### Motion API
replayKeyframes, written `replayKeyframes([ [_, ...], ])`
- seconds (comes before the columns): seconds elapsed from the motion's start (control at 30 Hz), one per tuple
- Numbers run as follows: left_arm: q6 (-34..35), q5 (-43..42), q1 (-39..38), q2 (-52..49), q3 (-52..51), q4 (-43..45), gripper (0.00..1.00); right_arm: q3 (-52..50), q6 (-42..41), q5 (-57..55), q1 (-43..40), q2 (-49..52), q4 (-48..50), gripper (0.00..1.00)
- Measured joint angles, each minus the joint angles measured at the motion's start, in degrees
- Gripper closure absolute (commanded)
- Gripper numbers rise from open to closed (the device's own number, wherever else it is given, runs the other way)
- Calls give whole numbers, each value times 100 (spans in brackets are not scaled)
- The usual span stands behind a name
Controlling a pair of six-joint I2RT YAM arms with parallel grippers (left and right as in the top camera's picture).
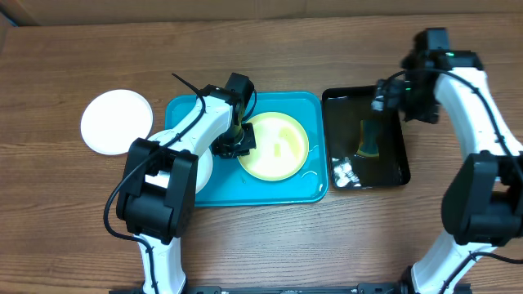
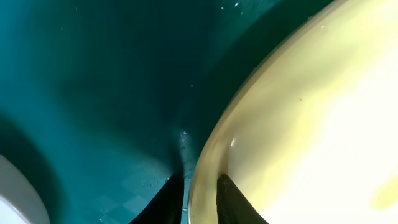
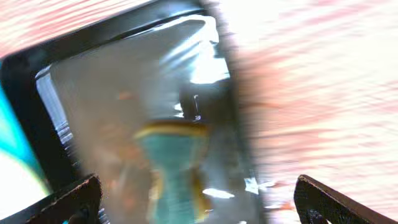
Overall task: Clean dirty plates on tray and stack at the side
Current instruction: 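Return the sponge to the black tray water with the right gripper, then raise the right gripper away to the right side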
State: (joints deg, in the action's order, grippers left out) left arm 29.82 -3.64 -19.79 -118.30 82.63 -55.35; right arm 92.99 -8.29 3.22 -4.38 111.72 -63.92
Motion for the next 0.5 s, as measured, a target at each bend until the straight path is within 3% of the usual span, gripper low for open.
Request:
replayKeyframes([
  [0.03, 0, 0, 0, 0, 0, 0, 79, -13, -98, -68, -160, 2, 7, 12],
  [0.07, 0, 0, 0, 0, 0, 0, 80, -31, -136, -94, -299, 2, 7, 40],
  [0.13, 0, 0, 0, 0, 0, -2, 79, -81, -273, -133, -562, 2, 44, 84],
  [0.17, 0, 0, 0, 0, 0, 0, 80, -133, -334, -136, -706, 2, 94, 96],
  [0.5, 0, 2, 0, 0, 0, 0, 79, -1078, -505, 136, -979, 4, 522, 96],
])
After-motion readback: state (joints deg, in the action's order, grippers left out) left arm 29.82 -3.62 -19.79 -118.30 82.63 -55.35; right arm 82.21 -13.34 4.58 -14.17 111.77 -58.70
